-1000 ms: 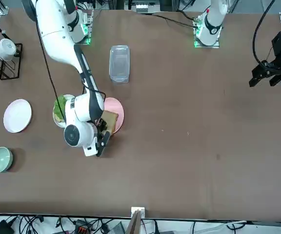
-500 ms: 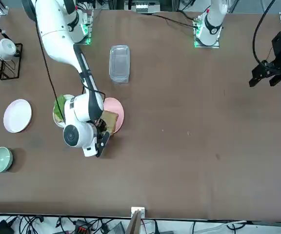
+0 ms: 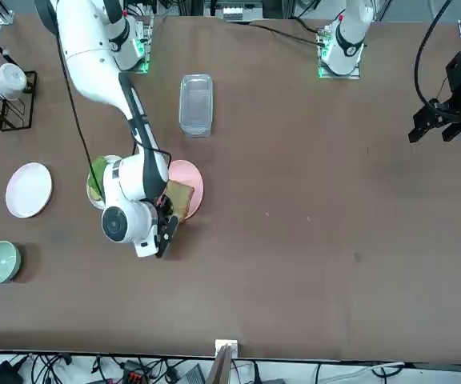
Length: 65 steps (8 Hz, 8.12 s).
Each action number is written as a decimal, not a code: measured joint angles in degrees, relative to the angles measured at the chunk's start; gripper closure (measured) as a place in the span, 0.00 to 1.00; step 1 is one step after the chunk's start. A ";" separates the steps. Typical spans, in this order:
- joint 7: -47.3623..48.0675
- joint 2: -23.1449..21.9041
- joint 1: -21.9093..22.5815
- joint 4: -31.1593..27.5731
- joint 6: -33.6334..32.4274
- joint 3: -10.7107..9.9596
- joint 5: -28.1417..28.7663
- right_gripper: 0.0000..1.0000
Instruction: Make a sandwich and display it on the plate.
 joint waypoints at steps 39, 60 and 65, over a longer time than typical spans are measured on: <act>-12.87 -24.42 -41.39 -41.07 -9.67 -3.97 32.49 0.93; -19.63 -14.35 -45.24 -35.81 -12.86 -3.79 33.83 0.51; -19.66 -14.40 -45.23 -33.07 -13.04 -3.62 33.52 0.00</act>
